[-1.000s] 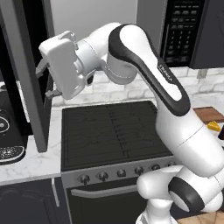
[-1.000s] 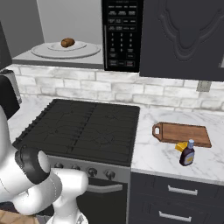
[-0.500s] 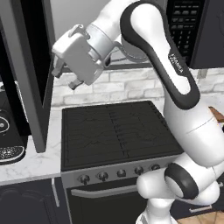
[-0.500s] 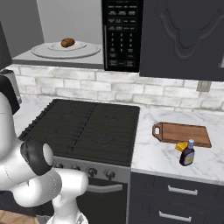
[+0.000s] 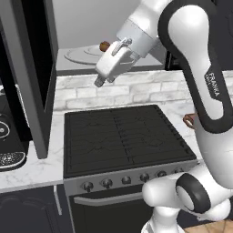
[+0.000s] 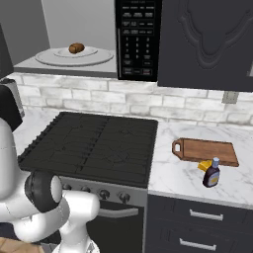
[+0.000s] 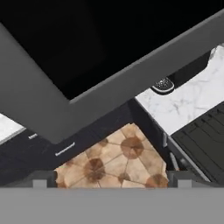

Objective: Retrieve the reheated potato from the microwave, then place the potato, cheese, and condiment on the cutting board.

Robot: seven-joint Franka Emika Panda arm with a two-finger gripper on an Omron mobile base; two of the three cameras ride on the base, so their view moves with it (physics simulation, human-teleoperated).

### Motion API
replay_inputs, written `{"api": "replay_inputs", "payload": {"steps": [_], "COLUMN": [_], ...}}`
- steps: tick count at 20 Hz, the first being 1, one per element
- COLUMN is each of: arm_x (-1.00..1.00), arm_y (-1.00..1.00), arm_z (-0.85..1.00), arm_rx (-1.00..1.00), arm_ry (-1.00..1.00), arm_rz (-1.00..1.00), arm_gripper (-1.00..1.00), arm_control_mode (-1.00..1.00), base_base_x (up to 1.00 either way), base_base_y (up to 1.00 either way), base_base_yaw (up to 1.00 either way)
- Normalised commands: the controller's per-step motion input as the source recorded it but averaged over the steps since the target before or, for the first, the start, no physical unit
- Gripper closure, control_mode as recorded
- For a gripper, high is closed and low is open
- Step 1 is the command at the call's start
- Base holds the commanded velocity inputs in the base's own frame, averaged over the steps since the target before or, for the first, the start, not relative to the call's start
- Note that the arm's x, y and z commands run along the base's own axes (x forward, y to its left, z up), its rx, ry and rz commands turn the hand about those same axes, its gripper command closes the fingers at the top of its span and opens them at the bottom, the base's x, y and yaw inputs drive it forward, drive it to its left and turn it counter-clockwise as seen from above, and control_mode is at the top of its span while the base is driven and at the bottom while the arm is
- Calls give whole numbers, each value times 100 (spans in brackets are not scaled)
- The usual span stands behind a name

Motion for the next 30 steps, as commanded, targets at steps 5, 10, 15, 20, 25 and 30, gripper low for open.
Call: {"api": "replay_inputs", "payload": {"steps": [5, 10, 15, 20, 25, 30], "arm_x": [-1, 29, 35, 31, 42, 47], "arm_y": [-61, -52, -42, -23, -4, -14], "arm_z": [-31, 3, 14, -10, 5, 3], "arm_rx": [-9, 0, 0, 0, 0, 2], "arm_ry": [-54, -6, -1, -26, -18, -16], "arm_rz": [-11, -18, -25, -36, -41, -33], "arm_gripper": [-100, -100, -100, -100, -100, -100], "arm_control_mode": [-100, -100, -100, -100, -100, -100], "base_base_x": [0, 0, 0, 0, 0, 0], "base_base_y": [0, 0, 0, 0, 0, 0], "base_base_yaw": [0, 0, 0, 0, 0, 0]}}
